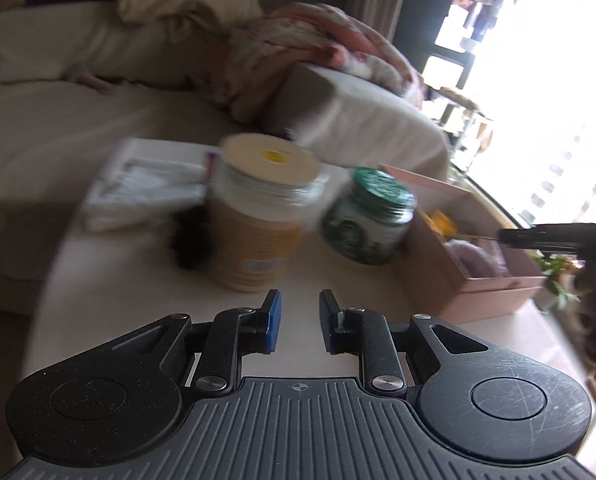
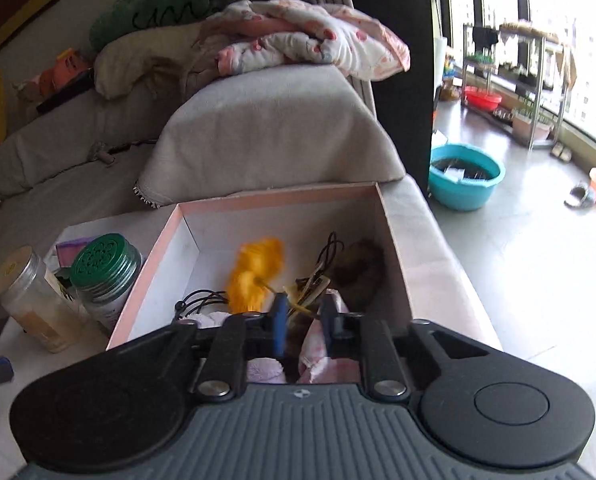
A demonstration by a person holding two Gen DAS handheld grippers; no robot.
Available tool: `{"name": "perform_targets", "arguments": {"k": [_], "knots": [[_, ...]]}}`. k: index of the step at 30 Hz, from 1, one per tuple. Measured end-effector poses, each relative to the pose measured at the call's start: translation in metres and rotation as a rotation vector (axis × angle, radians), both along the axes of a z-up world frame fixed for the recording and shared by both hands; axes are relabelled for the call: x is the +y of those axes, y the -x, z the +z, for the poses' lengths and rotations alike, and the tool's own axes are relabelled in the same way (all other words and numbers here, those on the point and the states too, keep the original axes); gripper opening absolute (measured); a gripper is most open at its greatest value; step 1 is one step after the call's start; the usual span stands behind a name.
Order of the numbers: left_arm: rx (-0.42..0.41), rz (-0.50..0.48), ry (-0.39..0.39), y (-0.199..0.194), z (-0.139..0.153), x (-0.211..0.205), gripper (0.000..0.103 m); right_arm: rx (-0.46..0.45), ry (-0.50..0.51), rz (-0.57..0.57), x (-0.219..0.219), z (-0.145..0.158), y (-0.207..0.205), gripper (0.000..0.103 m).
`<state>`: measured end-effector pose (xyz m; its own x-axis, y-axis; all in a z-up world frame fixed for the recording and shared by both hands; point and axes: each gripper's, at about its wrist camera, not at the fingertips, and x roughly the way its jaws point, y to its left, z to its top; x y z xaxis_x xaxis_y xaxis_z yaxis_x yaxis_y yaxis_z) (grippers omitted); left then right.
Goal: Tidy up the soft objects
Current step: 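Withdraw both open tools from the pink box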
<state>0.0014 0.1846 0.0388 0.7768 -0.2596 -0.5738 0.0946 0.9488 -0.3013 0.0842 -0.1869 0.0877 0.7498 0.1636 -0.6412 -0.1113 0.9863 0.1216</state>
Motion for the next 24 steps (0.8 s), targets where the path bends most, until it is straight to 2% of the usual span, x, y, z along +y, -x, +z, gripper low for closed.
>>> {"name": "perform_targets", "arguments": {"k": [3,5,7,9,13,15,18,20,24], "knots": [[-0.006,0.063,-0.021,0.000,-0.001,0.018,0.023,-0.102,0.108,0.030,0.017,0.013,0.019,0.055],[-0.021,0.101,-0.041,0.000,0.002,0.028,0.023,-0.173,0.193,0.062,0.037,0.021,0.028,0.061],[-0.040,0.129,-0.079,0.000,0.005,0.038,0.023,-0.219,0.230,0.107,0.054,0.028,0.034,0.062],[-0.062,0.131,-0.151,-0.001,0.008,0.043,0.023,-0.239,0.218,0.157,0.069,0.033,0.038,0.063],[-0.100,0.093,-0.295,-0.015,0.009,0.050,0.023,-0.207,0.149,0.268,0.095,0.035,0.040,0.063],[-0.110,0.078,-0.289,-0.024,0.008,0.060,0.023,-0.179,0.138,0.324,0.109,0.030,0.044,0.063],[-0.025,0.125,-0.163,-0.041,0.006,0.080,0.023,-0.135,0.154,0.407,0.135,0.019,0.050,0.063],[0.018,0.124,-0.098,-0.048,0.002,0.084,0.023,-0.132,0.185,0.471,0.152,0.016,0.056,0.063],[0.000,0.016,-0.141,-0.044,-0.005,0.066,0.023,-0.170,0.222,0.556,0.174,0.023,0.062,0.063]]}}
